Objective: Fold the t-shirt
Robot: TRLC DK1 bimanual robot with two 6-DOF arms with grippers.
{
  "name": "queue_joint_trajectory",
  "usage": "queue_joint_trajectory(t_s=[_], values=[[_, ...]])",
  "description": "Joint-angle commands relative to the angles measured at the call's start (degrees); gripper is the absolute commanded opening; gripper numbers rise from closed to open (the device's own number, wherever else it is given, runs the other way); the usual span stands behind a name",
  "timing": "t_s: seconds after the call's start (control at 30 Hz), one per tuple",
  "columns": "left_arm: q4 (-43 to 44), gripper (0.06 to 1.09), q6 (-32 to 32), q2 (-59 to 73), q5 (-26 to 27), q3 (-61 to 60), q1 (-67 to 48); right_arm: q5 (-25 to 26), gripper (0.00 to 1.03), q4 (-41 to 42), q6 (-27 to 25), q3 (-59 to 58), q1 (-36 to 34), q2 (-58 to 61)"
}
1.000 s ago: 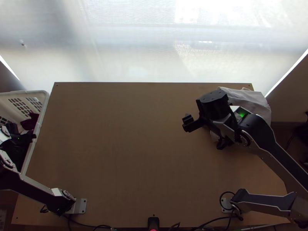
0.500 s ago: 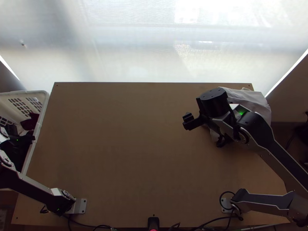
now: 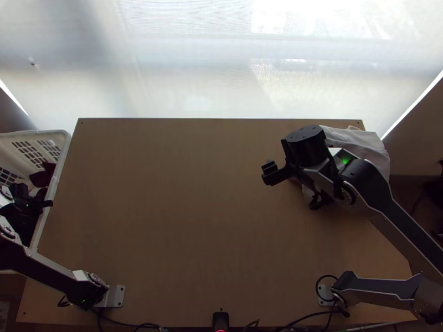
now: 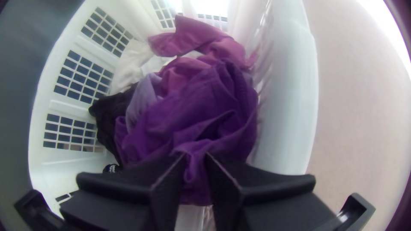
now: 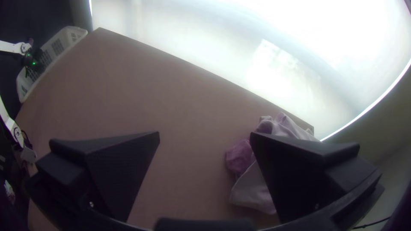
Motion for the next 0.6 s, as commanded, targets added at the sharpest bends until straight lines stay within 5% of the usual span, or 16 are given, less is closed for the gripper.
queue_joint_trajectory(t_s=[0.0, 0.57], values=[[0.4, 0.1, 0.7, 0.0, 1.3, 0.0, 0.3, 0.0, 0.98, 0.3, 0.0, 0.0, -0.1, 0.2], [-17.4, 0.1, -3.0, -14.1, 6.2, 10.8, -2.7, 0.0, 0.98, 0.6, -0.2, 1.0, -0.1, 0.2]])
